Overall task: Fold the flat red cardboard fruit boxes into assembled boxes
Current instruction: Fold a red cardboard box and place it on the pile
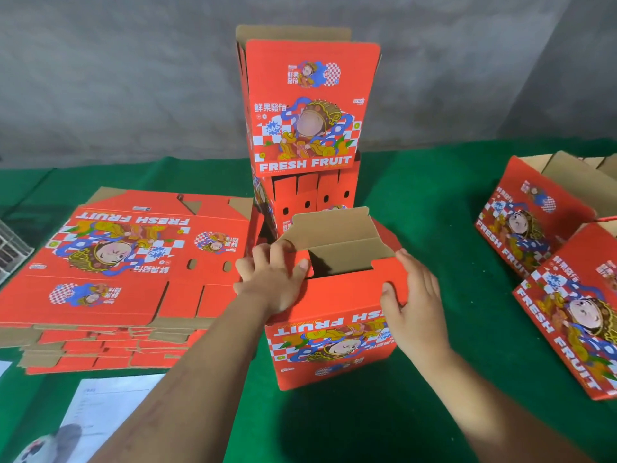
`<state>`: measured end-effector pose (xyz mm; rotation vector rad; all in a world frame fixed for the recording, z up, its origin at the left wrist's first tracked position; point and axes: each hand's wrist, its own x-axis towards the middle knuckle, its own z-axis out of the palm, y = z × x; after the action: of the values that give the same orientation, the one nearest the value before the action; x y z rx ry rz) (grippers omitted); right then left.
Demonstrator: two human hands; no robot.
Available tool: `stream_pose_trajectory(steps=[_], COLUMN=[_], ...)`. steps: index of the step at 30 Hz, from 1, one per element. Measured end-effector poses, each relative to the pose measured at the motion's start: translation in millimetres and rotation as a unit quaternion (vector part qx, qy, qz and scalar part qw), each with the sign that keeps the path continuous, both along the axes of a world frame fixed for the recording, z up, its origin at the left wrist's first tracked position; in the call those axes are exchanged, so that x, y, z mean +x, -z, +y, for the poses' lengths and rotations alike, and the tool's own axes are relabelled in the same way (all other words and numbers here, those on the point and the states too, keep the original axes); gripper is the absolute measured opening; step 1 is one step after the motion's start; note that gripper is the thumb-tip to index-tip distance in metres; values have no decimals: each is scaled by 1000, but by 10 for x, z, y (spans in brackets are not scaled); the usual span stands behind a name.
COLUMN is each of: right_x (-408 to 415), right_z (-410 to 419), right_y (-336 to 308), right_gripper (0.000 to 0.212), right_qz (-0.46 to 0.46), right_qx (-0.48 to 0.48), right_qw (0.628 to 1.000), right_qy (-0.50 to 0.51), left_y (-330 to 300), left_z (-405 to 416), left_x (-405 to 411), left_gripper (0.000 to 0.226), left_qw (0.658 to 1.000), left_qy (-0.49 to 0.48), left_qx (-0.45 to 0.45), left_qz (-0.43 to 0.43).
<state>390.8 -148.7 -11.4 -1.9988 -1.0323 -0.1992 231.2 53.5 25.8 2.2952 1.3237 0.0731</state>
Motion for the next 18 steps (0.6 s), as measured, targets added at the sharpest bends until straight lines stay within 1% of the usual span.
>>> stream_pose_trajectory(steps=[2,4,6,7,8,9,10,11,13,15,18], right_x=[-1,-3,30,58,93,124,144,157,189,250,371], right_z=[-19,-43,-48,-40,-27,-2,34,77,176,281,367], right_y=[13,30,3,-29,-72,-129,-195,-262,-376,-462,-510], right_gripper=[43,42,37,35,34,35,38,44,62,75,91], right_qz=[-14,-27,-44,-61,-75,-77,-57,-23,44,77,152], right_qx=[-13,-26,-45,-64,-89,-113,-135,-153,-176,-207,-252], right_qw=[1000,999,998,996,993,990,988,986,981,974,956], right_qy=[1,3,6,12,22,34,48,58,67,47,-8], left_y=[-113,-132,-51,-2,30,32,36,43,78,86,76], left_z=[91,99,16,-33,-75,-111,-121,-123,-122,-106,-26], left_x=[128,203,171,132,87,49,13,-13,-58,-97,-126], left_gripper=[65,63,50,44,41,41,44,49,57,65,88], left_qw=[998,998,990,979,963,942,924,918,939,963,982], left_qy=[-29,-47,-62,-74,-94,-117,-138,-140,-99,-57,-34], left_qx=[-52,-33,17,18,-11,-59,-98,-109,-69,-21,-13], left_qz=[6,-25,-125,-189,-252,-308,-344,-355,-321,-263,-186])
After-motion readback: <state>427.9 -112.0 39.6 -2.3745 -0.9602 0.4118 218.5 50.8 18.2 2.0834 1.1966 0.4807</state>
